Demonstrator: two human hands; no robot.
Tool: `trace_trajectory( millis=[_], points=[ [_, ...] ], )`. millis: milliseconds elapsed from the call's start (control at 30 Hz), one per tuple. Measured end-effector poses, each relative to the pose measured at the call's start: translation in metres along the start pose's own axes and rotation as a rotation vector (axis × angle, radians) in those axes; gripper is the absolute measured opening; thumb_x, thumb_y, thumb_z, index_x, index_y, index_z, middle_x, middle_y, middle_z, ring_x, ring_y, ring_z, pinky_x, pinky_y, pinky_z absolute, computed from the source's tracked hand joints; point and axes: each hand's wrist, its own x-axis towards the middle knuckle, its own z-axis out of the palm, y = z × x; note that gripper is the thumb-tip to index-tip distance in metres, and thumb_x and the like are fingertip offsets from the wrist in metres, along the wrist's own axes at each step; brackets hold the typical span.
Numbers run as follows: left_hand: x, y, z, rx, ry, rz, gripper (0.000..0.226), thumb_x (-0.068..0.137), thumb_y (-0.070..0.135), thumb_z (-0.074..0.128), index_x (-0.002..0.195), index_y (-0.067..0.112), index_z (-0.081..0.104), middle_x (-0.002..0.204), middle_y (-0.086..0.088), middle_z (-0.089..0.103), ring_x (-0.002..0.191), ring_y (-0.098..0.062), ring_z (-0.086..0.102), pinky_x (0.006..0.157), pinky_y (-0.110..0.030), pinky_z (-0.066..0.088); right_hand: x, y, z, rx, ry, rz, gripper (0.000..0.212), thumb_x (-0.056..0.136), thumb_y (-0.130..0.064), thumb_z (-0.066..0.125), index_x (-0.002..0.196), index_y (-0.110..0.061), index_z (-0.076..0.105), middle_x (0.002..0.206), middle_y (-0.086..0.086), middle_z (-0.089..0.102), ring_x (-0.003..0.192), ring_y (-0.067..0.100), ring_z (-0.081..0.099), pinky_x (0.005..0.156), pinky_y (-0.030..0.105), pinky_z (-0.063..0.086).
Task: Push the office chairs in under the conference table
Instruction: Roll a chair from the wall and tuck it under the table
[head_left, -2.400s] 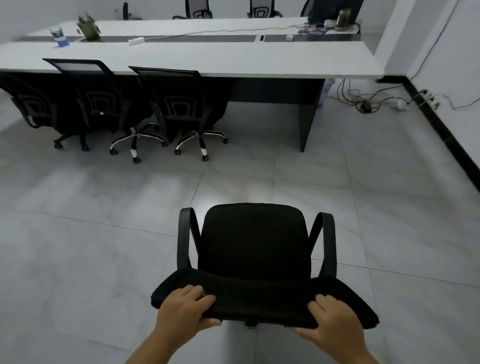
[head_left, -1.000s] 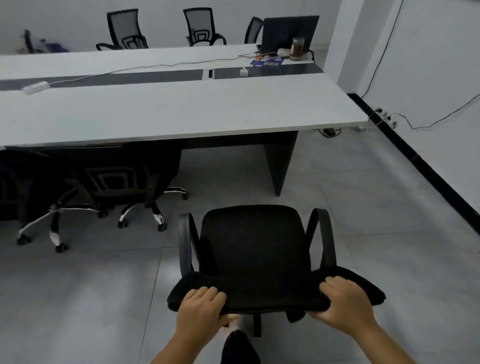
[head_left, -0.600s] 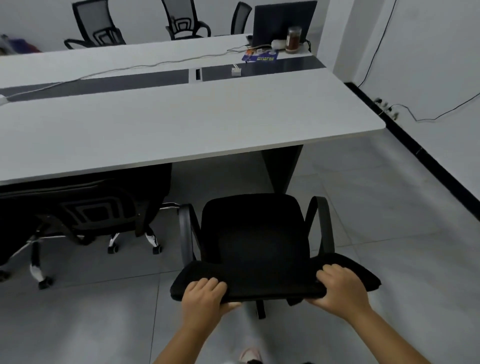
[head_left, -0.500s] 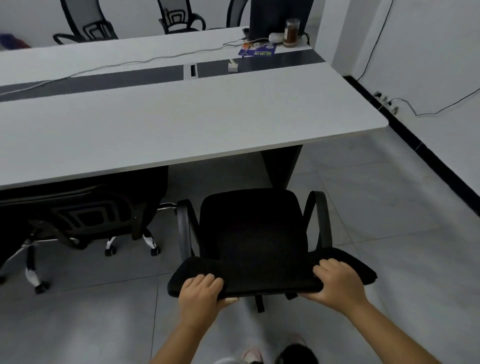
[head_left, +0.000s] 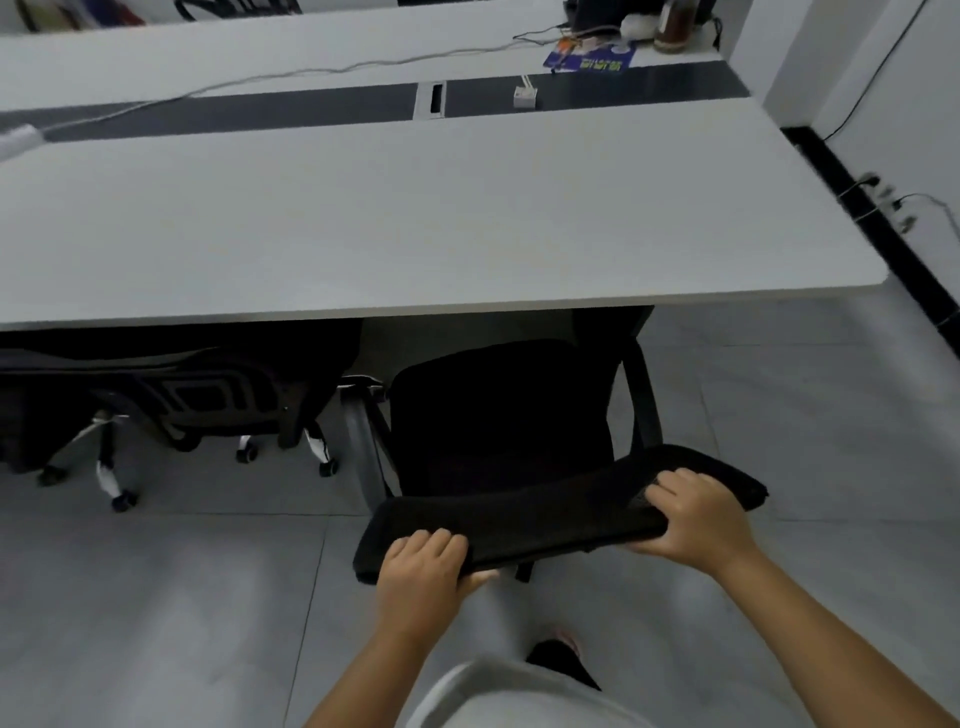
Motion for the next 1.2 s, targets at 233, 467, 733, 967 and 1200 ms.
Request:
trace_trajectory(
  millis=[233,467,733,967,1200],
  points=[
    [0.036,-0.003,0.005,0.056,-0.106,-0.02,0.07,0.087,0.066,0.014,0.054,0.026,0.061,0.05,0.011,0.054,0.046,-0.007,0.051,0.052,-0.016,0.031,0.031,0.018,0.008,0.037,-0.007,-0.004,0.074,0.077,-0.075,0.029,0.046,-0.011,0.047,0.046,0.001,0.044,0.04,0.018,0.045,0.044,0.023,0.024],
    [0.067,-0.044,0.011,0.092,-0.172,0.04,0.049,0.068,0.065,0.036,0.063,0.026,0.066,0.059,0.013,0.06,0.051,-0.009,0.056,0.047,-0.015,0.039,0.049,0.001,0.019,0.013,-0.008,0.047,0.061,0.061,-0.069,0.045,0.043,-0.01,0.043,0.042,0.001,0.042,0.038,0.018,0.042,0.041,0.022,0.024],
    [0.096,-0.082,0.028,0.082,-0.141,0.135,0.049,0.068,0.066,0.036,0.066,0.028,0.068,0.064,0.013,0.064,0.054,-0.008,0.058,0.062,-0.022,0.03,0.079,-0.008,0.028,0.009,0.041,0.087,0.076,0.079,-0.075,0.021,0.042,-0.013,0.045,0.043,-0.002,0.043,0.039,0.015,0.044,0.04,0.019,0.027],
    [0.13,-0.116,0.041,0.008,-0.038,0.185,0.068,0.087,0.066,0.014,0.068,0.024,0.064,0.062,0.009,0.061,0.053,-0.01,0.054,0.062,-0.023,0.028,0.113,-0.009,0.049,-0.02,0.074,0.139,0.077,0.079,-0.076,0.021,0.043,-0.012,0.047,0.044,-0.002,0.044,0.04,0.016,0.044,0.053,0.027,0.022],
    [0.178,-0.143,0.063,0.003,0.053,0.201,0.067,0.087,0.066,0.018,0.063,0.022,0.061,0.058,0.006,0.058,0.05,-0.013,0.052,0.06,-0.024,0.027,0.156,0.003,0.072,-0.097,0.102,0.119,0.072,0.088,-0.064,0.023,0.046,-0.013,0.053,0.048,-0.001,0.046,0.042,0.016,0.044,0.039,0.022,0.03]
  ],
)
